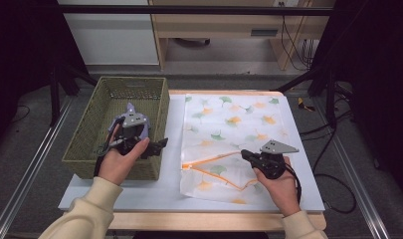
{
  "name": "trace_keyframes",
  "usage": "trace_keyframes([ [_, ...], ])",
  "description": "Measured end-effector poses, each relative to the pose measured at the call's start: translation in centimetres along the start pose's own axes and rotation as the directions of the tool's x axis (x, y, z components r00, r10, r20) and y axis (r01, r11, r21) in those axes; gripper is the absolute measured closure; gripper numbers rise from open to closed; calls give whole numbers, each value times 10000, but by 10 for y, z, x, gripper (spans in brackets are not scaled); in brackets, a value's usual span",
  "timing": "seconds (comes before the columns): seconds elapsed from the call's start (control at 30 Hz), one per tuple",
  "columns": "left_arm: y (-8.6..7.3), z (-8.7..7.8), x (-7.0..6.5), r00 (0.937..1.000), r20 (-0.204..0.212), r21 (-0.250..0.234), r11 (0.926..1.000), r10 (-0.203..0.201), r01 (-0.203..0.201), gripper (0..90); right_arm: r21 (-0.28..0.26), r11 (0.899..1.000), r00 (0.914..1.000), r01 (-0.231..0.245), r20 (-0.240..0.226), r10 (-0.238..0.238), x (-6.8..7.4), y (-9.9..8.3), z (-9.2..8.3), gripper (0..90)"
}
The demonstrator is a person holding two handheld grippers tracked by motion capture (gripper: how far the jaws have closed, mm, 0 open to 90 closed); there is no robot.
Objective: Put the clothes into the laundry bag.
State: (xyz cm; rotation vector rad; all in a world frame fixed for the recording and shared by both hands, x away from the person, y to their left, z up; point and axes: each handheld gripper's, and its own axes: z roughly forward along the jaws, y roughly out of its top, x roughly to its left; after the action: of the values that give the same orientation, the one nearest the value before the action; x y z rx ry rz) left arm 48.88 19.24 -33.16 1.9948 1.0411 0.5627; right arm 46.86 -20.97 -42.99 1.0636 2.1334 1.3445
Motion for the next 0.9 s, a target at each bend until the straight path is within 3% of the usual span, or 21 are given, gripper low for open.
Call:
trace_keyframes([
  [0.27,4,-4,24,9972,-738,322,9993,-141,166,86,59,10000,10000,-32,46,31,-1,0,3,888],
  [0.43,7,-2,45,9900,-1378,515,9980,-289,363,75,3,10000,10000,-74,27,74,-2,-1,2,888],
  [0.5,8,-2,50,9893,-1386,721,9959,-444,548,79,-9,9999,9999,-101,2,101,-3,-1,2,888],
  [0.77,7,0,60,9860,-1655,1078,9935,-189,371,68,-18,9999,9999,-129,1,129,-4,0,3,888],
  [0.9,5,2,68,9830,-1813,1148,9921,-292,507,67,68,9999,10000,-90,-34,90,-3,0,4,888],
])
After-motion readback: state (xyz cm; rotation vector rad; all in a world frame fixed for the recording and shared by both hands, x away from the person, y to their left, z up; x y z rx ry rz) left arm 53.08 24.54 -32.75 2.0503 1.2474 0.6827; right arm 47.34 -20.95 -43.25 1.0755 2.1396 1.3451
